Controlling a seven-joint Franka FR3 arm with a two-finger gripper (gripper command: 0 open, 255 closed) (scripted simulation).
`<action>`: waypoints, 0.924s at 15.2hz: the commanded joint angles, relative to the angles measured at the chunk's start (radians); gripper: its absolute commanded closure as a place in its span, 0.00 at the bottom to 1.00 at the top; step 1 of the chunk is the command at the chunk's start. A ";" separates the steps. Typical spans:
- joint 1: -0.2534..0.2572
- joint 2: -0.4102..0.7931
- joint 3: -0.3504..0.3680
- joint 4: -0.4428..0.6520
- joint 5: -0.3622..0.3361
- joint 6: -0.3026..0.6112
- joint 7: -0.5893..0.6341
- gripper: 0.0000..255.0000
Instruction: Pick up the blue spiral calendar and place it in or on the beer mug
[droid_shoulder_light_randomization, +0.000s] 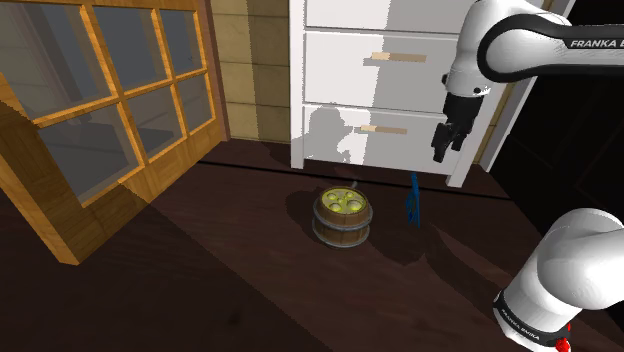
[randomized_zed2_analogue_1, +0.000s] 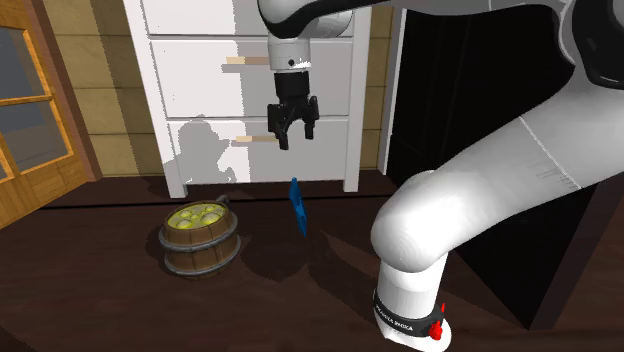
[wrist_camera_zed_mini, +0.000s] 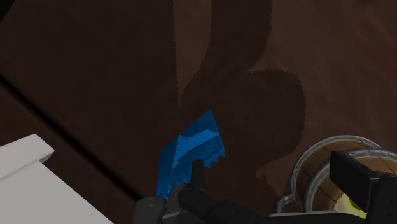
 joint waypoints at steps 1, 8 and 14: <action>0.000 0.000 0.000 0.000 0.000 0.000 0.000 0.00; -0.123 0.189 0.061 -0.063 0.003 0.240 0.362 0.00; -0.229 0.378 0.092 -0.069 -0.020 0.420 0.669 0.00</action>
